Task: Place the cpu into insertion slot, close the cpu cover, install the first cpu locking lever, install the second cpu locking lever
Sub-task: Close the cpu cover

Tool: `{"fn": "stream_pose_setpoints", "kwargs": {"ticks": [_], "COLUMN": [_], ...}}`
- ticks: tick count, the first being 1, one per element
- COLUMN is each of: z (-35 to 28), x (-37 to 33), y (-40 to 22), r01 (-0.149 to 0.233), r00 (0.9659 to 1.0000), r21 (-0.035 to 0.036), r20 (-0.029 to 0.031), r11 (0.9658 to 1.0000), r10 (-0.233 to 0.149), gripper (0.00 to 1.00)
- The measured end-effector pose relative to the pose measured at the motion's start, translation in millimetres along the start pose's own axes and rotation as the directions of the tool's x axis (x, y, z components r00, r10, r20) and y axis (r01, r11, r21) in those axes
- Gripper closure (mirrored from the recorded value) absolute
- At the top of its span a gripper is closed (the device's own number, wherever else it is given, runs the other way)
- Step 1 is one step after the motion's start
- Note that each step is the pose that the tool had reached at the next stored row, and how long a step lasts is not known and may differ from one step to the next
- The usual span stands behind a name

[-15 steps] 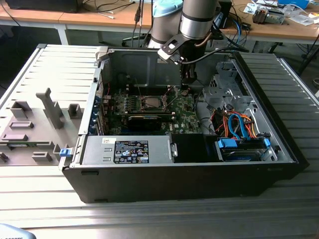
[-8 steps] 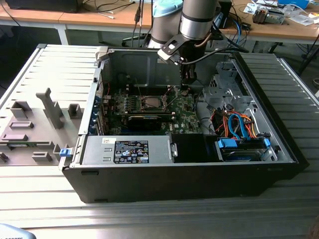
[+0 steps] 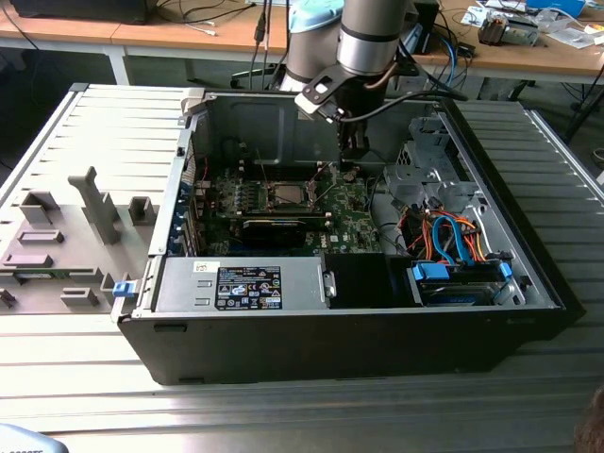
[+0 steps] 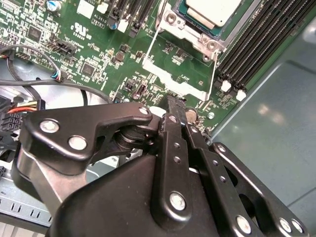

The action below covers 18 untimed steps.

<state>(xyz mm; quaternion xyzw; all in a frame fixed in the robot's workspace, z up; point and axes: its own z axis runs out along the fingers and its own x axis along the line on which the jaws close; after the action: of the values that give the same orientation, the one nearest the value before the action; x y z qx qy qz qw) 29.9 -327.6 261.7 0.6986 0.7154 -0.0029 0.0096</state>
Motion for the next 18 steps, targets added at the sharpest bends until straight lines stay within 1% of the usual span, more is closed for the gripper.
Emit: {"fn": "stream_pose_setpoints", "kwargs": {"ticks": [3, 8, 11, 18], "z": [0.0, -0.1, -0.2, 0.0], "x": [0.1, 0.2, 0.3, 0.6], "y": [-3.1, -10.5, -13.5, -24.6], "r01": [0.000, 0.000, 0.000, 0.000], "r00": [1.0000, 1.0000, 1.0000, 1.0000], "r21": [-0.0002, -0.0025, -0.0029, -0.0029], "r20": [0.0000, 0.0001, 0.0001, -0.0001], "r11": [1.0000, 1.0000, 1.0000, 1.0000], "r10": [0.000, 0.000, 0.000, 0.000], "gripper": [0.89, 0.89, 0.89, 0.89]}}
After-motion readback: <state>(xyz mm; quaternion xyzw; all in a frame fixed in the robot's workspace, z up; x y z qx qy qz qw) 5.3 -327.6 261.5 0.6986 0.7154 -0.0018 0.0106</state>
